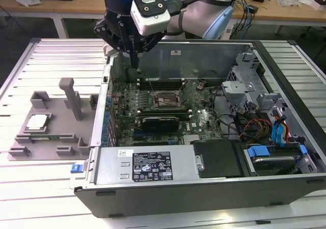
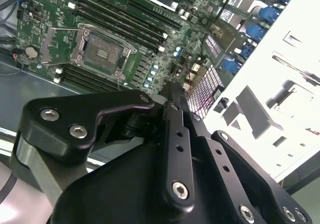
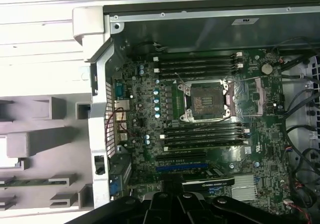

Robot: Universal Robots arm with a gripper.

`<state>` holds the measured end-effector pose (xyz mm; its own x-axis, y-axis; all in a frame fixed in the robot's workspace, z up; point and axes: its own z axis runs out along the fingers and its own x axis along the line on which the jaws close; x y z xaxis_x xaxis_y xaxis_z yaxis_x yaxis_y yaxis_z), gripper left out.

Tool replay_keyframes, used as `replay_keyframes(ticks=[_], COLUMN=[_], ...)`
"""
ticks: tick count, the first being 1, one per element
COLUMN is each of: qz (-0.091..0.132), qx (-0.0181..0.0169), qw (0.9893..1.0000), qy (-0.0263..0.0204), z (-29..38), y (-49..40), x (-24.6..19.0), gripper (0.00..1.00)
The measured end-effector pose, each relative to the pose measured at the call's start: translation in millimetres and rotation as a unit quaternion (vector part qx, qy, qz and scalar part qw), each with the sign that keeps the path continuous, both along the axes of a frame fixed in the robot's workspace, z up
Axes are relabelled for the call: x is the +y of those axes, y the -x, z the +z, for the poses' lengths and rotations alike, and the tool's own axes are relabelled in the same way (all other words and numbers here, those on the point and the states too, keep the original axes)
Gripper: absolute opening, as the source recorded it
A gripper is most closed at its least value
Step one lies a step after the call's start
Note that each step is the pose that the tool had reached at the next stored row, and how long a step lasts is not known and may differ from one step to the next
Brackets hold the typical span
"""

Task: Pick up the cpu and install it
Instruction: 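Reach for the cpu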

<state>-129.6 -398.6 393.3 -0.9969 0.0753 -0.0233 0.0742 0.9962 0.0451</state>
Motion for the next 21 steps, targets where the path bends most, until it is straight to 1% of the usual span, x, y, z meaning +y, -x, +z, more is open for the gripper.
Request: replay_keyframes(ticks=[4, 6, 8, 12, 14, 17, 19, 20, 21], qz=[0.0, 0.0, 0.0, 0.0, 0.0, 0.0, 0.0, 0.0, 0.0], qx=[0.0, 0.0, -0.0001, 0.0, 0.0, -0.0001, -0.0002, -0.0002, -0.0002], qw=[1.0, 1.0, 1.0, 1.0, 1.0, 1.0, 1.0, 1.0, 1.0], qy=[0.0, 0.0, 0.0, 0.0, 0.0, 0.0, 0.0, 0.0, 0.0], z=[0.0, 0.0, 0.0, 0.0, 0.0, 0.0, 0.0, 0.0, 0.0], y=[8.9, 11.8, 18.4, 26.7, 32.3, 44.5, 54.0, 61.4, 63.9], x=[0.7, 0.9, 1.4, 2.0, 2.5, 4.1, 5.8, 7.0, 7.5], gripper=[0.11, 0.11, 0.11, 0.11, 0.11, 0.11, 0.11, 0.11, 0.11])
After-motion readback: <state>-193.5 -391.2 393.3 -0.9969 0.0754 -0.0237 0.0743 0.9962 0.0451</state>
